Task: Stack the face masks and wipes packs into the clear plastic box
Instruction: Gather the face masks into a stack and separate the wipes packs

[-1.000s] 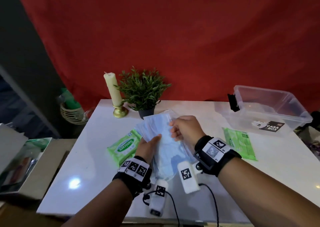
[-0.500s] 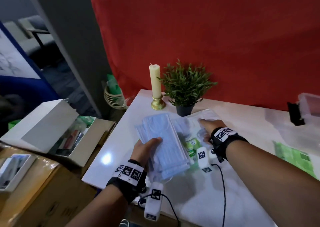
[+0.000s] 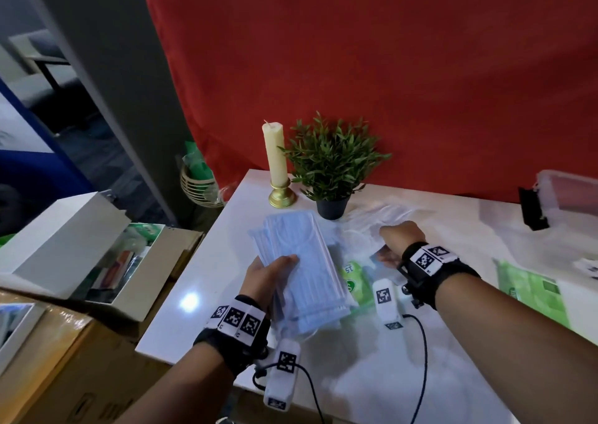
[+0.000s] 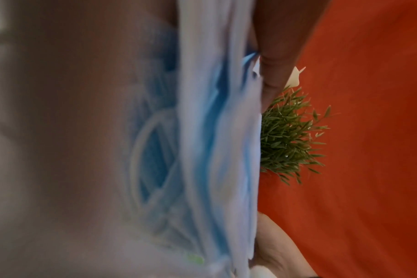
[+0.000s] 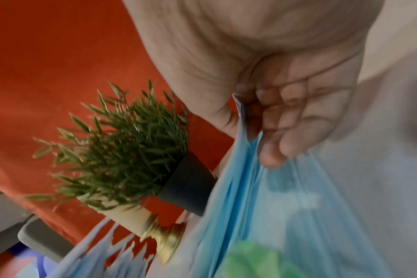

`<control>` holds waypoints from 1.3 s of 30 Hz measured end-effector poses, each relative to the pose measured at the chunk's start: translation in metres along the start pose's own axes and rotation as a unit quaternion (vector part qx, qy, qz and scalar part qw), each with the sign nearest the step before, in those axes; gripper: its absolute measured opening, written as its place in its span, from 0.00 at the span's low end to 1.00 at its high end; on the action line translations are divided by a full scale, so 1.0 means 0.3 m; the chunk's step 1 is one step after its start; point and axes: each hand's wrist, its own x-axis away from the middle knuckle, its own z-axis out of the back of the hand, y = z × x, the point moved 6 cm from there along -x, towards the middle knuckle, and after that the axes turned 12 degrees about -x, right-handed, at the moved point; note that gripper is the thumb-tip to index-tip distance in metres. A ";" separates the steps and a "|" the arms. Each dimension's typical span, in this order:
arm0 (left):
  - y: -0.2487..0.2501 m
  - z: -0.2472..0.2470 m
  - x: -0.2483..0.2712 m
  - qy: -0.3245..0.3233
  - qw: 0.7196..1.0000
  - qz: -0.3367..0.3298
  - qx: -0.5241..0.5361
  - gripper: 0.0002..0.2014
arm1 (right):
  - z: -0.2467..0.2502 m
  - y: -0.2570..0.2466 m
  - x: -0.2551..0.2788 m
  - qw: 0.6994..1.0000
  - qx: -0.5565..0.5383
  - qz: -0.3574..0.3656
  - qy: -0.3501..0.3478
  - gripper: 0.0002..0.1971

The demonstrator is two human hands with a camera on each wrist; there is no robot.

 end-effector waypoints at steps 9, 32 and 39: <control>0.036 -0.092 -0.006 0.000 0.999 -0.027 -0.034 0.15 | 0.226 -0.103 0.113 0.984 -0.028 0.167 0.057 0.11; -0.007 -0.129 -0.012 0.006 1.000 -0.021 0.014 0.29 | -0.279 -0.146 0.460 0.911 0.229 0.316 -0.132 0.13; -0.040 -0.082 0.007 0.020 0.999 0.018 0.021 0.14 | -0.204 -0.137 0.397 0.939 0.087 0.298 -0.147 0.11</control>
